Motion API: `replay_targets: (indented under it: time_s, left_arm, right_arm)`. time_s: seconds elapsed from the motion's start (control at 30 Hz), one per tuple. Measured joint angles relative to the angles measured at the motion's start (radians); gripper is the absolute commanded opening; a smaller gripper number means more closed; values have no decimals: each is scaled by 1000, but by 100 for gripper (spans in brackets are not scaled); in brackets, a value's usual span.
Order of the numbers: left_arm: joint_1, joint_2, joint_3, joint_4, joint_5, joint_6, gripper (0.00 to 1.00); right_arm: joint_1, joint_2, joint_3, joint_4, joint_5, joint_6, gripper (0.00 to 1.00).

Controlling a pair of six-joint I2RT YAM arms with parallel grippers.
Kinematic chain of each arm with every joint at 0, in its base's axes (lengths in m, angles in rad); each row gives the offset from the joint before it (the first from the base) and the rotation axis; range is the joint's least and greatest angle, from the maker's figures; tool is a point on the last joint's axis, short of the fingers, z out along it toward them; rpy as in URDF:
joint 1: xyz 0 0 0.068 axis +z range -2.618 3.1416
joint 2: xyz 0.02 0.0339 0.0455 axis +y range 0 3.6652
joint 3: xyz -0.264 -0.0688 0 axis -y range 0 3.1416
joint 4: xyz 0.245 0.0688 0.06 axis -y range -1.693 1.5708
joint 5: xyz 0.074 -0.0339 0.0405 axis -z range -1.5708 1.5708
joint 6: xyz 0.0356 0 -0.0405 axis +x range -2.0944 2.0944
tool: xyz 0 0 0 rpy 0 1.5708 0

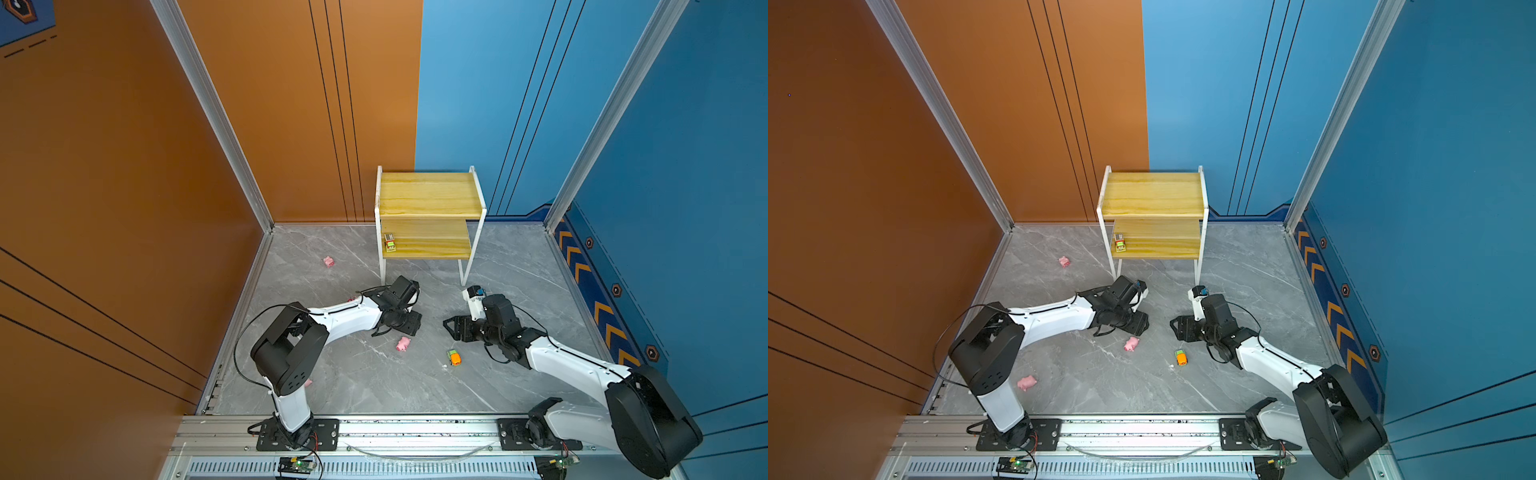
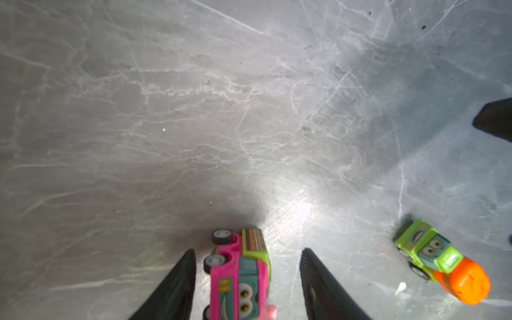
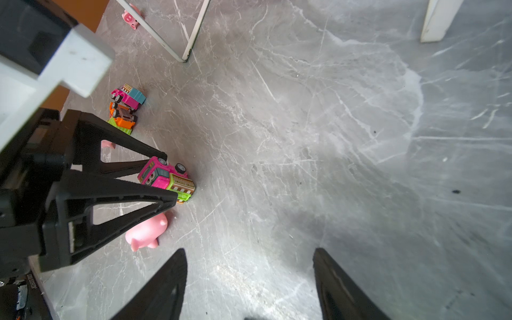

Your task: Place and organize the plastic toys onto the shelf

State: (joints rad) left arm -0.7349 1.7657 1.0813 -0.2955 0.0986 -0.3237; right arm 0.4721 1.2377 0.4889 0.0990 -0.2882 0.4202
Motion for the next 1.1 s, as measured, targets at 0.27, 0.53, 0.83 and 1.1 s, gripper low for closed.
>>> replay_targets:
  time_s: [0.27,0.53,0.83,1.1]
  left_arm:
    - [20,0,-12,13,0,-14,43]
    - [60,-3,-84,86,31,-42,41]
    - [124,-47,-205,253,129,-121,39]
    - [151,-57,-278,415,213,-206,39]
  right_arm:
    - [0,0,0,10,0,0,72]
    - [0,0,0,11,0,0,72]
    - [8,2,0,11,1,0,72]
    - [29,24,1,9,5,0,72]
